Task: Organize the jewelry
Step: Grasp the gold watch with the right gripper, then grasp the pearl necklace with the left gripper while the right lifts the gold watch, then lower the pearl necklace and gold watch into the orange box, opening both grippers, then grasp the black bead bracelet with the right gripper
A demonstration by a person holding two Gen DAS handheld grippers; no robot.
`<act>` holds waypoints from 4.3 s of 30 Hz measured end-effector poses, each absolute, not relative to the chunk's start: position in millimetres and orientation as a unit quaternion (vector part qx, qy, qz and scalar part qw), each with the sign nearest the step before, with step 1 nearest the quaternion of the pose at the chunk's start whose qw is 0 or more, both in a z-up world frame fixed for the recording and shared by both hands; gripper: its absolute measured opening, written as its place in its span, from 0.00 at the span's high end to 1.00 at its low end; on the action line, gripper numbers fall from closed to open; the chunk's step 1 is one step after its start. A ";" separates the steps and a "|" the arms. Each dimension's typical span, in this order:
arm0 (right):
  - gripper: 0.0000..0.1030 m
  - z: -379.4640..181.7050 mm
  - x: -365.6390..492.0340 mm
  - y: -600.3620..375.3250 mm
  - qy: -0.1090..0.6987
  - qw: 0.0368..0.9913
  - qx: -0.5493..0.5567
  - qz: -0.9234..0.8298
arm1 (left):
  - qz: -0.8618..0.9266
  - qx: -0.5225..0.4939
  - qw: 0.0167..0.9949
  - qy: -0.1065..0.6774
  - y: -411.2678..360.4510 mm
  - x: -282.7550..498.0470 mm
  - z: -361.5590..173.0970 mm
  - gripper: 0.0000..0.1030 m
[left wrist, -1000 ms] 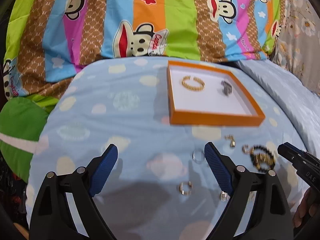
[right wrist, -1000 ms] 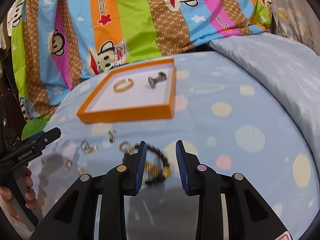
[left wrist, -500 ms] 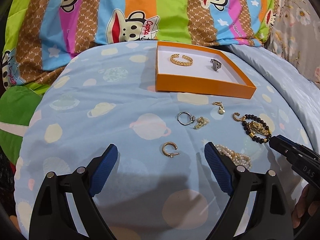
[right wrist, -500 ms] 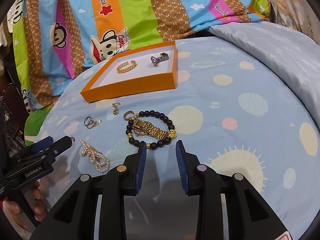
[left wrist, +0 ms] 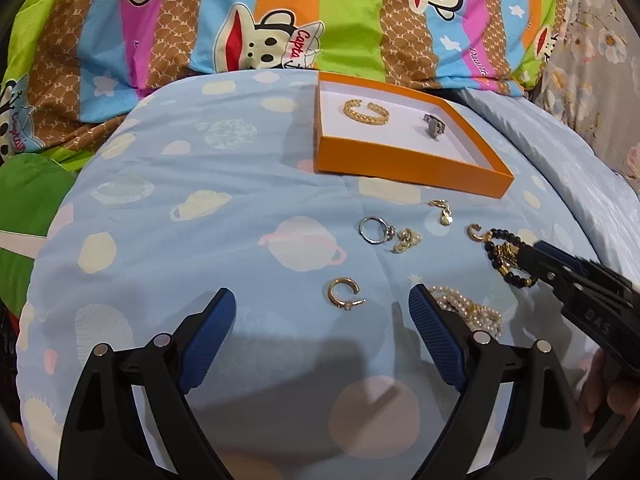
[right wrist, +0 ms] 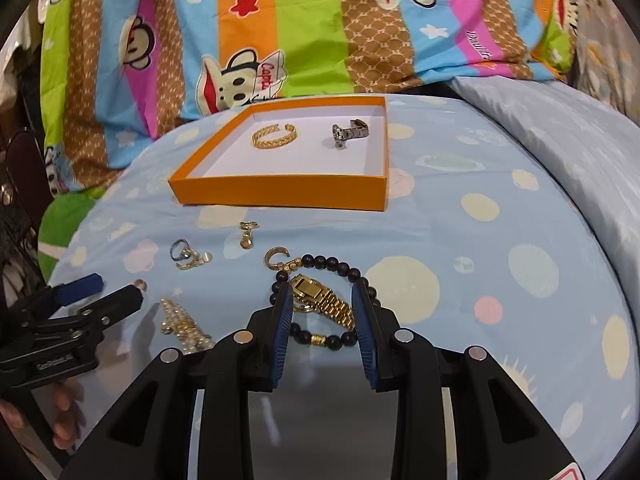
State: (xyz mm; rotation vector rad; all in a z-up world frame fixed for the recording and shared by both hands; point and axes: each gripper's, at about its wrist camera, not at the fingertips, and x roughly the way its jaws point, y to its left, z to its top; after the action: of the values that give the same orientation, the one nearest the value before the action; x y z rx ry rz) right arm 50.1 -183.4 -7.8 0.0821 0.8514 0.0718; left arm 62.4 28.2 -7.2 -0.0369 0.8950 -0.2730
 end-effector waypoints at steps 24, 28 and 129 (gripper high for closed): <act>0.81 9.5 22.7 -199.0 0.381 0.921 0.077 0.036 | -0.199 -0.030 0.875 0.441 -15.2 42.3 8.7 0.16; 0.81 14.4 12.4 -205.3 0.377 0.922 0.084 0.029 | -0.193 -0.026 0.868 0.458 -36.0 49.6 3.8 0.18; 0.65 -10.8 24.0 -220.0 0.388 0.912 0.134 0.007 | -0.148 -0.031 0.886 0.439 32.8 72.8 -6.3 0.49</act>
State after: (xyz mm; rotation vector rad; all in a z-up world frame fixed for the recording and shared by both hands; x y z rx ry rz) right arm 24.0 -220.0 -10.8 0.2758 0.8001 0.0135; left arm 72.8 32.8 -6.3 -0.0649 0.9138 -0.3071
